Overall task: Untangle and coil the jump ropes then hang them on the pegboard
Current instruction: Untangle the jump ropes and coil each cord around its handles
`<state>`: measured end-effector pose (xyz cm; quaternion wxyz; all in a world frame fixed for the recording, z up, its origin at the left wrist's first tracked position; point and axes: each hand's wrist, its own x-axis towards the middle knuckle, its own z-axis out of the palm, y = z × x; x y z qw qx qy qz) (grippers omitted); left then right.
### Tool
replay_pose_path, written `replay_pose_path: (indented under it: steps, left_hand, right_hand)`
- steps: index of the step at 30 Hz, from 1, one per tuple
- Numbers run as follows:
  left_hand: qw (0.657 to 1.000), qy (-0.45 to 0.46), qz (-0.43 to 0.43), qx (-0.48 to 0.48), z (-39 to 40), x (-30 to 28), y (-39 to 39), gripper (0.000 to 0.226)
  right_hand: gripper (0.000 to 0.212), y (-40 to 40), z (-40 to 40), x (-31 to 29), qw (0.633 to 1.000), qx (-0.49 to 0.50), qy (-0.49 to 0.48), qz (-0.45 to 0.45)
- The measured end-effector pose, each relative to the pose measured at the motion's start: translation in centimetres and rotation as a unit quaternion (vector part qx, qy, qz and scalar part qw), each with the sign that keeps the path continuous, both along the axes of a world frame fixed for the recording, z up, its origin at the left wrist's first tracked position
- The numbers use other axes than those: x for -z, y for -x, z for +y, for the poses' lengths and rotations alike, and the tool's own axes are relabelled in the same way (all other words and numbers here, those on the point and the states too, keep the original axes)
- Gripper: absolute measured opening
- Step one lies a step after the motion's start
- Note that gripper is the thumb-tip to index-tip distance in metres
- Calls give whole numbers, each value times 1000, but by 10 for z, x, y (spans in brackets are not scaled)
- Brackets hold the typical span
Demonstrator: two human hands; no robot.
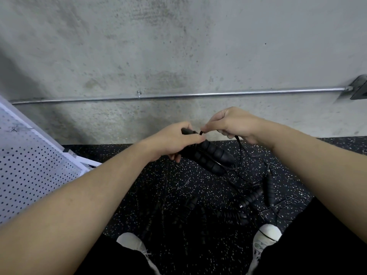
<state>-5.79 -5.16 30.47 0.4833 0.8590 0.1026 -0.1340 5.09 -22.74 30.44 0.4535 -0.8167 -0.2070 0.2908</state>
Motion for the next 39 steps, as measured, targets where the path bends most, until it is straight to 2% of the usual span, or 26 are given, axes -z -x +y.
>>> replay_pose_path:
  steps: [2, 5, 8, 10, 12, 13, 15, 18, 22, 27, 30, 33, 37, 39]
  left_hand:
    - [1000, 9, -7, -19, -4, 2, 0, 27]
    - [995, 74, -27, -56, -7, 3, -2, 24]
    - [987, 101, -57, -112, -7, 6, -6, 29]
    - [982, 110, -66, -141, -9, 10, -7, 33]
    - [976, 129, -68, -163, -10, 12, -7, 28]
    - [971, 149, -68, -176, -11, 13, -6, 24]
    - [957, 197, -71, -200, -11, 14, -7, 18]
    - [933, 262, -83, -231, -12, 14, -10, 19]
    - [901, 339, -87, -256, -13, 8, -11, 21]
    - [878, 383, -86, -275, -14, 4, -8, 21]
    - [850, 429, -84, -293, -15, 3, -8, 21]
    - [828, 473, -62, -296, -12, -2, -7, 44]
    - [813, 516, -24, -268, -11, -10, -1, 41]
    - [829, 502, -12, -246, -11, -10, 1, 43]
  right_hand:
    - [17, 1, 2, -1, 1000, 22, -16, -6]
    - [17, 2, 3, -5, 998, 40, -12, -51]
    - [11, 7, 4, -7, 997, 32, -69, -9]
    - [14, 10, 5, -9, 997, 35, -70, -4]
    - [23, 8, 6, -9, 999, 52, -7, -7]
    - [35, 7, 5, -10, 998, 52, 35, 0]
    - [52, 8, 6, -11, 996, 35, 62, 44]
    - [42, 14, 11, -14, 993, 21, 0, 116]
    - [30, 21, 15, -11, 986, -6, -52, 159]
    - [34, 22, 14, -11, 997, -3, -21, 72]
    - [45, 24, 15, -12, 995, 17, -5, 102]
    - [55, 25, 15, -15, 993, 24, -14, 117]
    - [44, 26, 13, -15, 993, 3, -79, 87]
    - [30, 29, 11, -14, 994, 11, -94, 51]
